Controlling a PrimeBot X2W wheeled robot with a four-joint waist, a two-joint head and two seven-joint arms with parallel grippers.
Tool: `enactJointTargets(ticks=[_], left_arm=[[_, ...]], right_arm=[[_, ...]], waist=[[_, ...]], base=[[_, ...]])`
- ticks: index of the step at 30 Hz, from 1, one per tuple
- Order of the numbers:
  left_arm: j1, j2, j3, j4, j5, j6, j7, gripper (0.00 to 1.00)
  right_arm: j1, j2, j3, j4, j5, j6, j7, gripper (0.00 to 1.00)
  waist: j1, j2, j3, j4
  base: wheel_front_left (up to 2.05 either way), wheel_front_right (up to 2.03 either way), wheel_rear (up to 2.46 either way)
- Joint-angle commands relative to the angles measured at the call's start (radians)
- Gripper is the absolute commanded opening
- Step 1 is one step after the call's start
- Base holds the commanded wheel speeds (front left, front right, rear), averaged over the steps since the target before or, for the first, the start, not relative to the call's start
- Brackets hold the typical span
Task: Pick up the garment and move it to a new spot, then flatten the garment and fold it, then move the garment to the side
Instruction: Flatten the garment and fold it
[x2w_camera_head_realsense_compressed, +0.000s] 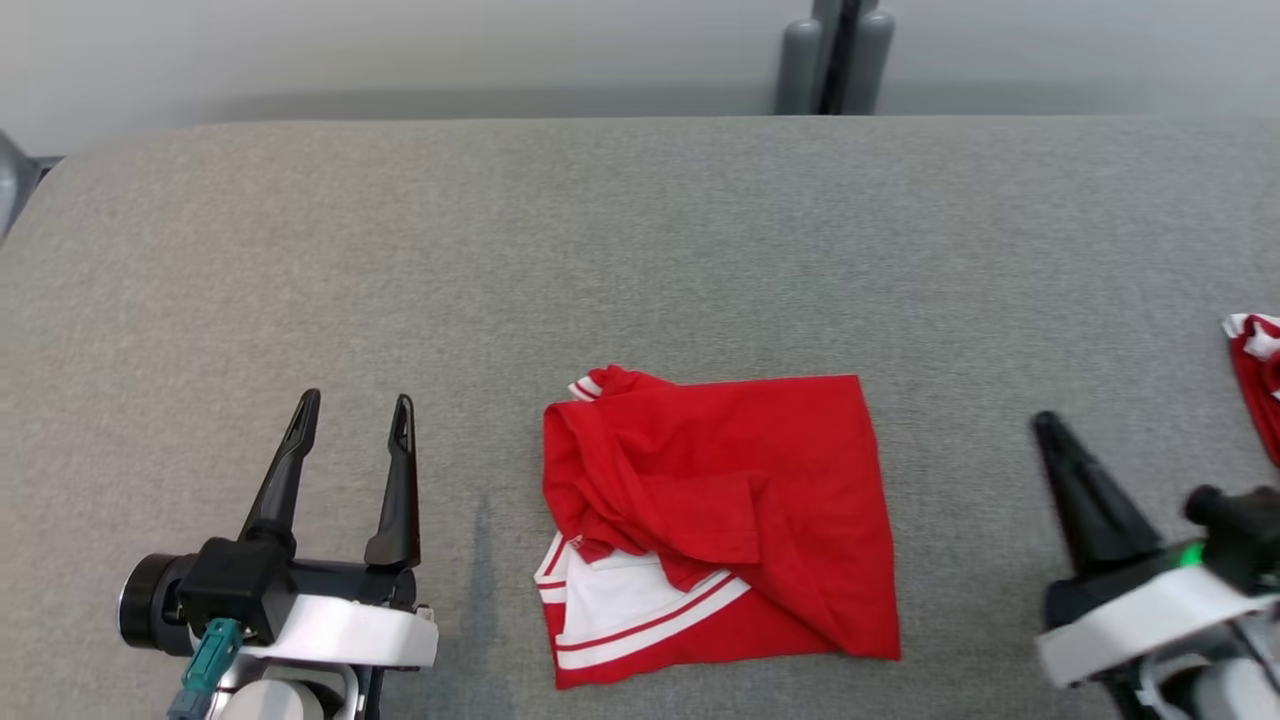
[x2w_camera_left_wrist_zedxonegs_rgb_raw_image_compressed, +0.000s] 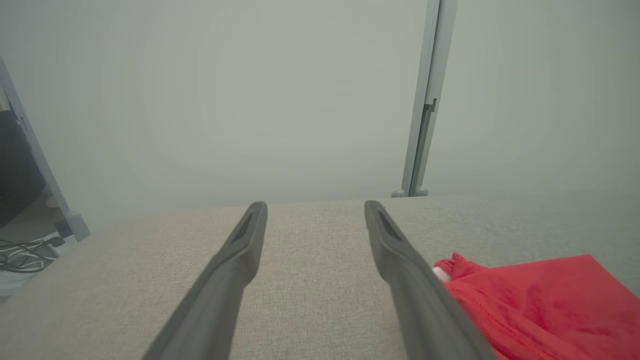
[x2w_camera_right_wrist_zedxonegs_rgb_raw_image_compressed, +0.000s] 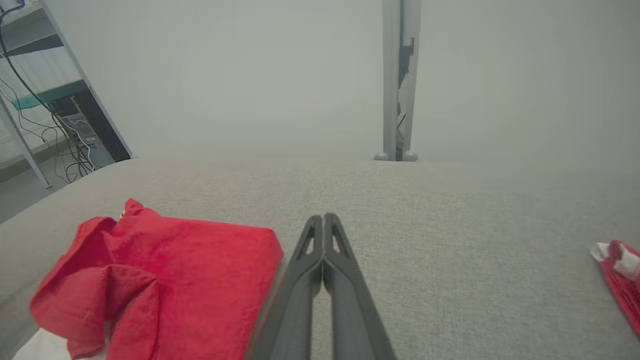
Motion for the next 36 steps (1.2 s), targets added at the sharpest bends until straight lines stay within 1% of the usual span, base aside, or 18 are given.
enactJointTargets(ticks=[1, 5, 6, 7, 11, 14, 18, 22, 26, 29, 36], left_arm=[[-0.019, -0.001, -0.001, 0.002, -0.006, -0.001, -0.006, 1.00], [-0.040, -0.011, -0.014, 0.008, -0.009, -0.005, -0.008, 1.00], [-0.040, -0.011, -0.014, 0.008, -0.009, -0.005, -0.008, 1.00], [-0.045, -0.012, -0.017, 0.011, -0.010, -0.006, -0.009, 1.00], [-0.065, -0.020, -0.030, 0.024, -0.011, -0.012, -0.011, 1.00], [-0.080, -0.027, -0.041, 0.034, -0.014, -0.017, -0.013, 1.00], [-0.086, -0.034, -0.045, 0.037, -0.017, -0.017, -0.012, 1.00], [-0.092, -0.038, -0.041, 0.034, -0.016, -0.022, -0.013, 1.00], [-0.095, -0.041, -0.036, 0.033, -0.009, -0.027, -0.013, 1.00], [-0.093, -0.042, -0.032, 0.033, -0.006, -0.029, -0.013, 1.00], [-0.086, -0.045, -0.026, 0.034, 0.000, -0.036, -0.012, 1.00]], right_arm=[[-0.040, -0.014, 0.067, 0.012, 0.017, 0.000, 0.001, 0.00], [-0.123, -0.030, 0.220, 0.051, 0.048, 0.000, -0.013, 0.00], [-0.123, -0.030, 0.220, 0.051, 0.048, 0.000, -0.013, 0.00], [-0.147, -0.031, 0.259, 0.064, 0.062, 0.000, -0.020, 0.00], [-0.248, -0.042, 0.398, 0.132, 0.102, 0.000, -0.044, 0.00], [-0.314, -0.056, 0.484, 0.206, 0.135, 0.000, -0.062, 0.00], [-0.378, -0.064, 0.597, 0.289, 0.185, 0.000, -0.076, 0.00], [-0.428, -0.072, 0.715, 0.336, 0.248, 0.000, -0.083, 0.00], [-0.466, -0.078, 0.827, 0.337, 0.306, 0.000, -0.090, 0.00], [-0.483, -0.083, 0.892, 0.314, 0.345, 0.000, -0.092, 0.00], [-0.532, -0.068, 1.032, 0.250, 0.352, 0.000, -0.065, 0.00]], waist=[[0.0000, -0.0001, 0.016, 0.027], [0.0000, -0.0001, 0.037, 0.059], [0.0000, -0.0001, 0.037, 0.059], [0.0000, -0.0001, 0.043, 0.066], [0.0000, -0.0001, 0.064, 0.091], [0.0000, -0.0001, 0.075, 0.105], [0.0000, -0.0001, 0.084, 0.112], [0.0000, -0.0001, 0.094, 0.111], [0.0000, -0.0001, 0.100, 0.107], [0.0000, -0.0001, 0.101, 0.103], [0.0000, -0.0001, 0.108, 0.085]], base=[[0.00, 0.00, 0.00], [0.00, 0.00, 0.00], [0.00, 0.00, 0.00], [0.00, 0.00, 0.00], [0.00, 0.00, 0.00], [0.00, 0.00, 0.00], [0.00, 0.00, 0.00], [0.00, 0.00, 0.00], [0.00, 0.00, 0.00], [0.00, 0.00, 0.00], [0.00, 0.00, 0.00]])
